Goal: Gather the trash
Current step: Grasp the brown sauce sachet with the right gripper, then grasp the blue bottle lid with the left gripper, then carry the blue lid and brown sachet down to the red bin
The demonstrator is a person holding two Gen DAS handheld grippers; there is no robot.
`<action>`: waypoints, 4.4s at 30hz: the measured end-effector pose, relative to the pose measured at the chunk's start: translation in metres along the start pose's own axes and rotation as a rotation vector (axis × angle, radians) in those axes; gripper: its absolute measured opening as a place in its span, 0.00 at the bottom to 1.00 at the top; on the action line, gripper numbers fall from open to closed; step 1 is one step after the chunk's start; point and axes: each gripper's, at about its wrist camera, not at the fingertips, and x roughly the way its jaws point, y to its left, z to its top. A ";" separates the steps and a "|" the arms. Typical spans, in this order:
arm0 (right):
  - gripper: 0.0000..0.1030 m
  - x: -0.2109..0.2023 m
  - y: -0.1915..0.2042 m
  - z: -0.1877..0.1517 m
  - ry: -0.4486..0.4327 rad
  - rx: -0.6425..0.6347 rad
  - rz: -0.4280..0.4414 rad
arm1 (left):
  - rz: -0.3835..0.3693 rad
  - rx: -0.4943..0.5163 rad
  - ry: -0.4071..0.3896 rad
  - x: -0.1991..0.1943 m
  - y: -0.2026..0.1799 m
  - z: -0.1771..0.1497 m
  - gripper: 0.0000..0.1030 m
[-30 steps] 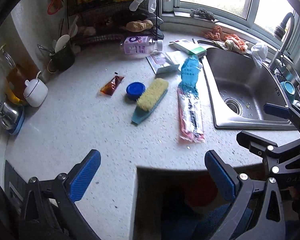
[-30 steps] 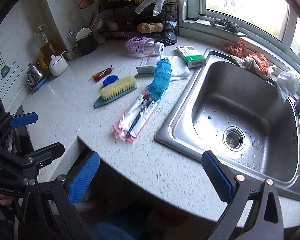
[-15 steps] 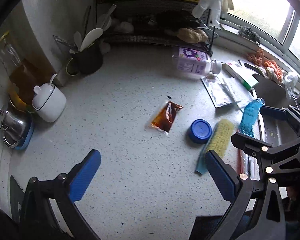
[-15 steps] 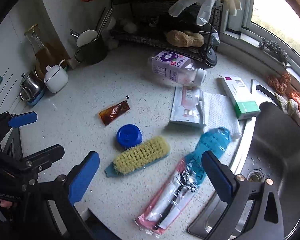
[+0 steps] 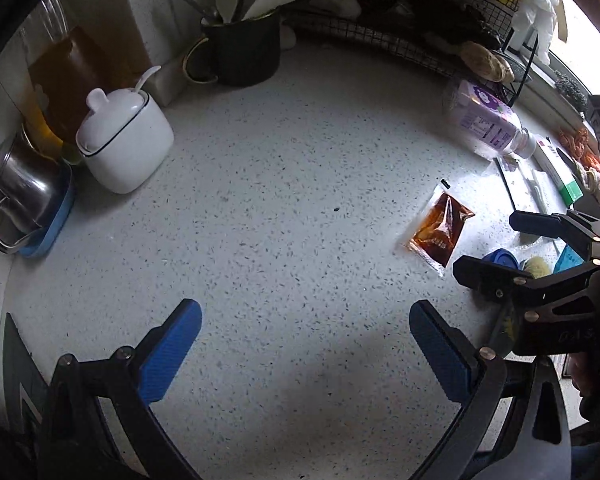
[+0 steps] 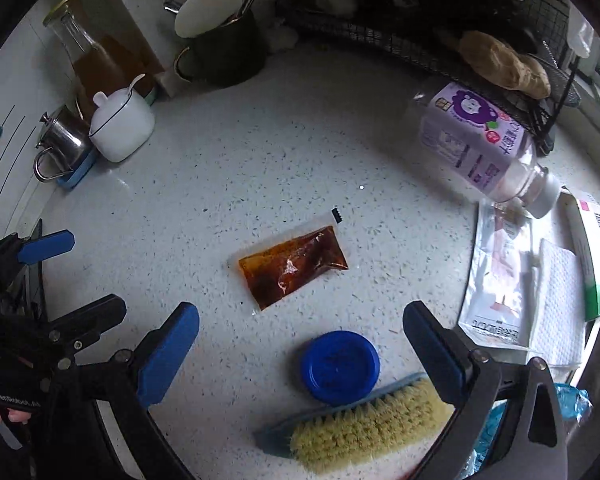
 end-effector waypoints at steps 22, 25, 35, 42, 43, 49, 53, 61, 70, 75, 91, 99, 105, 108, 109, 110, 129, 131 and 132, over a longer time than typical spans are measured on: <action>0.10 0.023 0.042 0.035 0.007 -0.156 0.002 | 0.025 -0.035 0.038 0.011 0.020 -0.007 1.00; 0.07 0.013 0.035 0.029 0.001 -0.135 0.051 | 0.004 -0.029 0.040 0.004 0.016 -0.008 1.00; 0.04 -0.062 -0.005 0.008 -0.147 -0.037 -0.034 | -0.097 0.109 0.006 -0.009 -0.050 0.008 1.00; 0.04 -0.103 -0.053 -0.028 -0.199 0.083 -0.133 | -0.175 0.247 -0.003 0.001 -0.105 0.028 1.00; 0.04 -0.105 -0.058 -0.031 -0.200 0.099 -0.146 | -0.183 0.269 0.000 0.004 -0.113 0.031 1.00; 0.04 -0.107 -0.083 -0.053 -0.194 0.183 -0.187 | -0.188 0.362 0.041 0.032 -0.144 0.040 1.00; 0.04 -0.101 -0.085 -0.057 -0.187 0.222 -0.195 | -0.180 0.394 0.077 0.047 -0.148 0.037 1.00; 0.04 -0.097 -0.085 -0.061 -0.167 0.228 -0.190 | -0.173 0.402 0.114 0.061 -0.150 0.026 0.78; 0.04 -0.097 -0.076 -0.062 -0.172 0.198 -0.133 | -0.169 0.357 0.088 0.042 -0.140 0.026 0.42; 0.04 -0.110 -0.069 -0.071 -0.200 0.164 -0.105 | -0.165 0.350 0.035 0.011 -0.148 0.022 0.42; 0.04 -0.182 -0.055 -0.191 -0.269 0.206 -0.119 | -0.194 0.445 -0.067 -0.079 -0.212 -0.075 0.42; 0.04 -0.223 -0.044 -0.285 -0.298 0.303 -0.166 | -0.252 0.558 -0.077 -0.120 -0.262 -0.159 0.42; 0.04 -0.241 -0.033 -0.359 -0.305 0.379 -0.205 | -0.281 0.635 -0.071 -0.140 -0.290 -0.227 0.42; 0.04 -0.242 -0.033 -0.391 -0.290 0.427 -0.226 | -0.292 0.666 -0.039 -0.138 -0.301 -0.255 0.42; 0.04 -0.241 -0.034 -0.400 -0.281 0.447 -0.227 | -0.288 0.679 -0.027 -0.136 -0.305 -0.263 0.42; 0.04 -0.241 -0.035 -0.410 -0.271 0.468 -0.229 | -0.288 0.685 -0.015 -0.135 -0.309 -0.270 0.42; 0.04 -0.138 -0.076 -0.514 -0.206 0.663 -0.242 | -0.336 0.868 0.129 0.011 -0.376 -0.358 0.42; 0.04 -0.119 -0.086 -0.525 -0.202 0.671 -0.249 | -0.319 0.885 0.133 0.037 -0.384 -0.368 0.42; 0.04 -0.109 -0.091 -0.530 -0.196 0.675 -0.251 | -0.313 0.892 0.129 0.048 -0.387 -0.374 0.42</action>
